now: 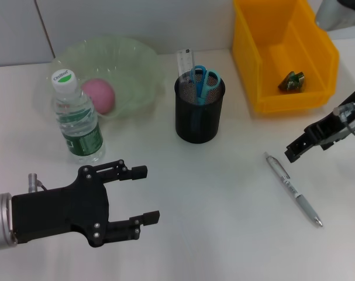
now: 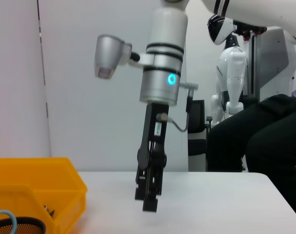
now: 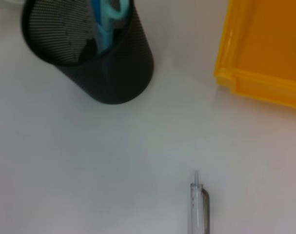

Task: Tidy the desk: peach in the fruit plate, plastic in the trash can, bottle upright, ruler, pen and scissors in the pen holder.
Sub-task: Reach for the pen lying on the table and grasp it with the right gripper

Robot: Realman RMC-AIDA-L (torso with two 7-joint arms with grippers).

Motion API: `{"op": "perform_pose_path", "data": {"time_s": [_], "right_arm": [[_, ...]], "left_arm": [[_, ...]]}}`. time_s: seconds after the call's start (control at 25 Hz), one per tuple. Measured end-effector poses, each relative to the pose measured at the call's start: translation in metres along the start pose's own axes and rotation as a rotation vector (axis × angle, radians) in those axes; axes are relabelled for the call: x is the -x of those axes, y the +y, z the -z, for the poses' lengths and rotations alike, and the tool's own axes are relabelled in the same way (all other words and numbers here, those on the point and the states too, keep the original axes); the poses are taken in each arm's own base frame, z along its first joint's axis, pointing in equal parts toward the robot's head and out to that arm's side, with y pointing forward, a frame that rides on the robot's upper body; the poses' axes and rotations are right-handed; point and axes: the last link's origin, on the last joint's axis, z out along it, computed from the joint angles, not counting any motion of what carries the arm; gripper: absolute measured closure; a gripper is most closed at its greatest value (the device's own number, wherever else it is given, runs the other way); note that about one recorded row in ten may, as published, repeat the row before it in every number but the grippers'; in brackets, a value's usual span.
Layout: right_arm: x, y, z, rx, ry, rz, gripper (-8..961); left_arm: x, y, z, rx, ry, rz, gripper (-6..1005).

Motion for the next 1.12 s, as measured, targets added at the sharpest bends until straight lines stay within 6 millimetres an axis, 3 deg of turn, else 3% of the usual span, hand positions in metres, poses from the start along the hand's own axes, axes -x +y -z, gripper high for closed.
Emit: {"op": "perform_pose_path", "data": {"time_s": [1.12], "right_arm": [[0.018, 0.008, -0.039, -0.056, 0.087, 0.02, 121]], "left_arm": [[-0.001, 0.001, -0.002, -0.017, 0.045, -0.044, 261]]}}
